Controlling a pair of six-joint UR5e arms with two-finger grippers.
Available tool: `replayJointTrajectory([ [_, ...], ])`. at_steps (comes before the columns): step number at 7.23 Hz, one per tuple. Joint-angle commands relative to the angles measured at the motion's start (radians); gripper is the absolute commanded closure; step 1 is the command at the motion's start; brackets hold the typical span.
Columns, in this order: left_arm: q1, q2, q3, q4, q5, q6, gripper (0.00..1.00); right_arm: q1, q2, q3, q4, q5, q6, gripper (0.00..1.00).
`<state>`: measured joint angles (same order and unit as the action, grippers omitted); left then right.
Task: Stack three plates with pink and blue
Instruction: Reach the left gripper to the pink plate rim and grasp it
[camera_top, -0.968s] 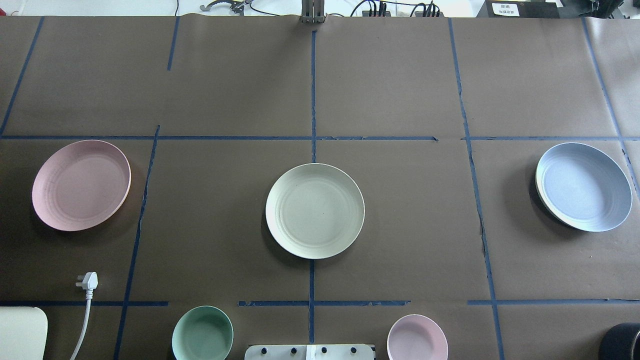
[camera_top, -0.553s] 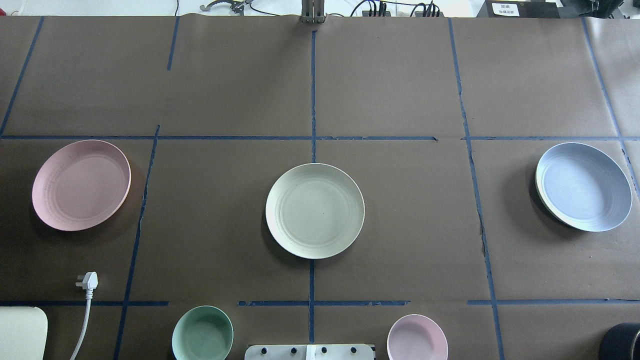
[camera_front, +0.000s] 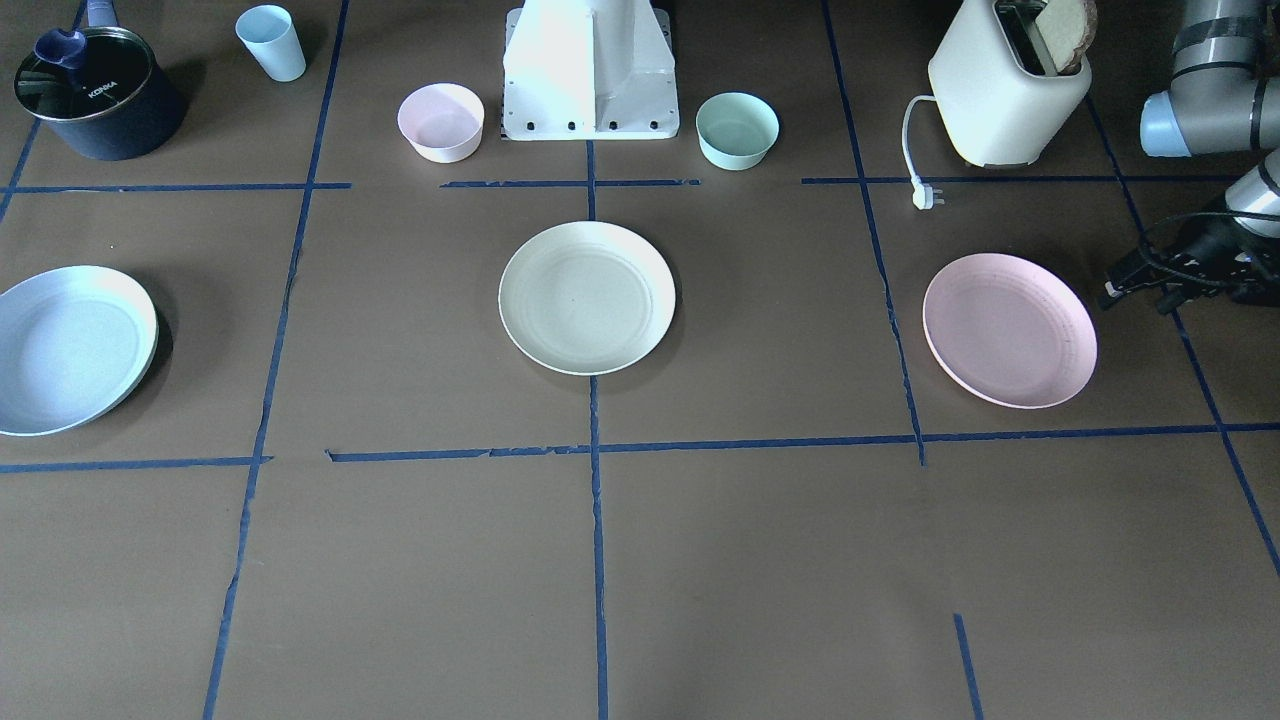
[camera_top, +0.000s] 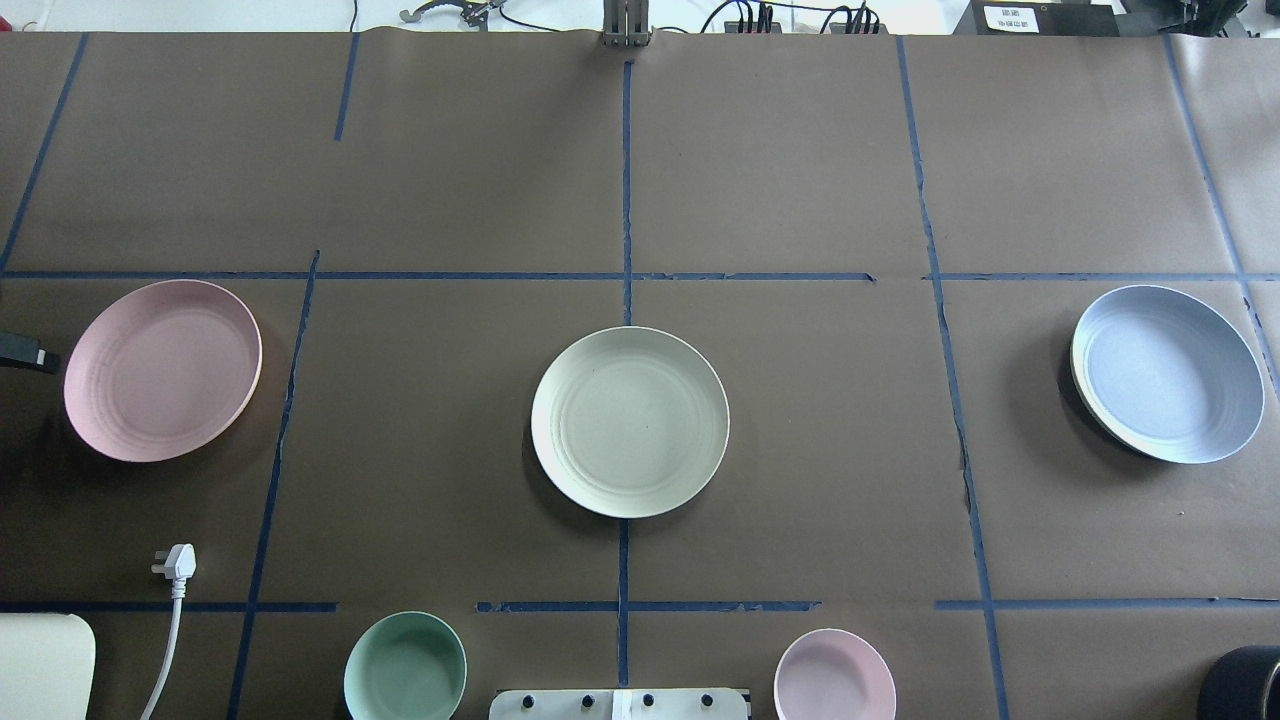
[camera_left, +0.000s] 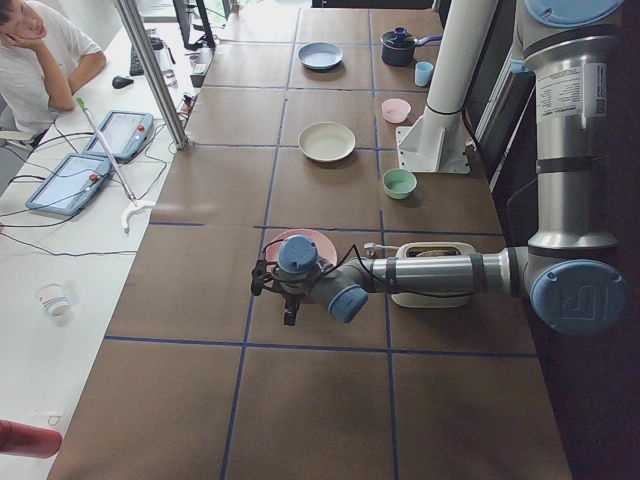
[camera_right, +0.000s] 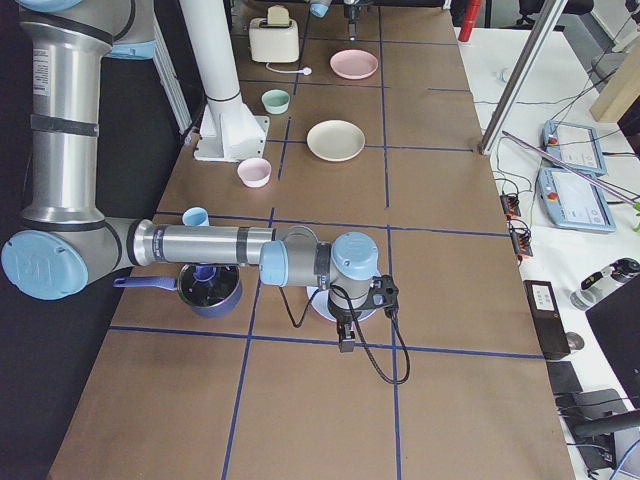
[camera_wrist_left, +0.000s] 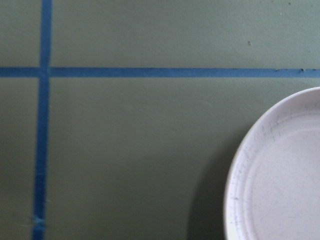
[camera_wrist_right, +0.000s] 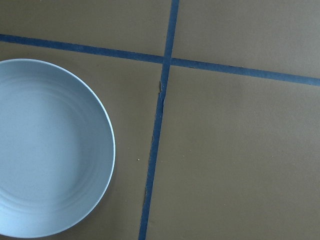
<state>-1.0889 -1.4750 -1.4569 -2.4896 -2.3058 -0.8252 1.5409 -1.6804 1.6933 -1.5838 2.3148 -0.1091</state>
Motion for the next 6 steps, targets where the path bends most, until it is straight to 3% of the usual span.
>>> replayJointTrajectory([
  [1, 0.067, -0.017, 0.007, -0.014, 0.040, -0.046, 0.00, -0.002, -0.001, 0.000, 0.001, 0.000, 0.000, 0.00],
  [2, 0.075, -0.030, 0.007, -0.011, 0.043, -0.120, 0.30, -0.002, 0.001, 0.000, 0.001, -0.002, 0.000, 0.00],
  [3, 0.078, -0.050, 0.007, -0.018, 0.042, -0.215, 0.86, -0.002, -0.001, 0.000, -0.001, -0.002, 0.000, 0.00],
  [6, 0.078, -0.044, 0.009, -0.020, 0.037, -0.215, 1.00, -0.002, -0.001, 0.000, 0.001, 0.000, 0.000, 0.00],
])
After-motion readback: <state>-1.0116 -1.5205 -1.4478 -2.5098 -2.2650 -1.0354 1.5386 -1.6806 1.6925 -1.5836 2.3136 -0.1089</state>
